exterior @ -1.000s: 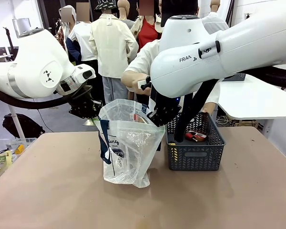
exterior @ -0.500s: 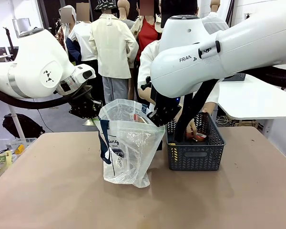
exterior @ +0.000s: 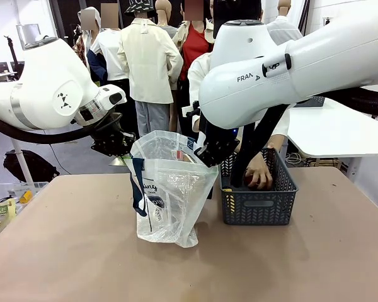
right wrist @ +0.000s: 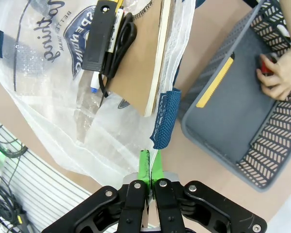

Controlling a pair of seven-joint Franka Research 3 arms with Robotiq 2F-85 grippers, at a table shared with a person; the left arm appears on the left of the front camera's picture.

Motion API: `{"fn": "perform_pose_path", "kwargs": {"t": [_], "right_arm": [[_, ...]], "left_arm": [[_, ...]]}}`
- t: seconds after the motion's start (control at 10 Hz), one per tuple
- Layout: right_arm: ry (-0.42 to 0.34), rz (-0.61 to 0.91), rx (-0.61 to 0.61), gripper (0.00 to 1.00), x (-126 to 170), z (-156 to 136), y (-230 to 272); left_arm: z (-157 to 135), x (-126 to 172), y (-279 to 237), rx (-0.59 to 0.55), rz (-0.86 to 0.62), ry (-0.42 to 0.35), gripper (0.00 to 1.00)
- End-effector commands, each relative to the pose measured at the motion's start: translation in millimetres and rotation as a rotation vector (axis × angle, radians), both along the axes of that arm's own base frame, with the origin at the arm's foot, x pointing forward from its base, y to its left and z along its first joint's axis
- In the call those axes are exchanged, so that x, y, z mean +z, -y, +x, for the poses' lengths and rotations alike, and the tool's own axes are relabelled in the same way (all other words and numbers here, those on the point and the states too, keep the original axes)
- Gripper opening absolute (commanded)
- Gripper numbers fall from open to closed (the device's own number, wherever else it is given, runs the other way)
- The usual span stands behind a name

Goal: Transfer purchased items from the store into the shopping bag.
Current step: Move the Reusable shopping bag to the right side of the table.

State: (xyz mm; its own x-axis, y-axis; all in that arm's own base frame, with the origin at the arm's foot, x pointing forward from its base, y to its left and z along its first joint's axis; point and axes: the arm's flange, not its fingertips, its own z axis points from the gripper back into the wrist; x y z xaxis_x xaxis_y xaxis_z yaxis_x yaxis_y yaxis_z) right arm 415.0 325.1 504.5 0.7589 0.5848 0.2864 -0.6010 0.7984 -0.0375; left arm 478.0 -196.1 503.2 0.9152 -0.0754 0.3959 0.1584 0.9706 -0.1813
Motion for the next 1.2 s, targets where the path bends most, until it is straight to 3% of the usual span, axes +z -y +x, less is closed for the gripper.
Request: {"fn": "perform_pose_path", "kwargs": {"t": [0.0,1.1], "right_arm": [[0.003,0.001,-0.006,0.00,1.3,0.7,1.8],[0.003,0.001,-0.006,0.00,1.3,0.7,1.8]], "left_arm": [[0.5,0.7,-1.2,0.002,0.000,0.001,0.00],[0.5,0.7,-1.2,0.002,0.000,0.001,0.00]]}}
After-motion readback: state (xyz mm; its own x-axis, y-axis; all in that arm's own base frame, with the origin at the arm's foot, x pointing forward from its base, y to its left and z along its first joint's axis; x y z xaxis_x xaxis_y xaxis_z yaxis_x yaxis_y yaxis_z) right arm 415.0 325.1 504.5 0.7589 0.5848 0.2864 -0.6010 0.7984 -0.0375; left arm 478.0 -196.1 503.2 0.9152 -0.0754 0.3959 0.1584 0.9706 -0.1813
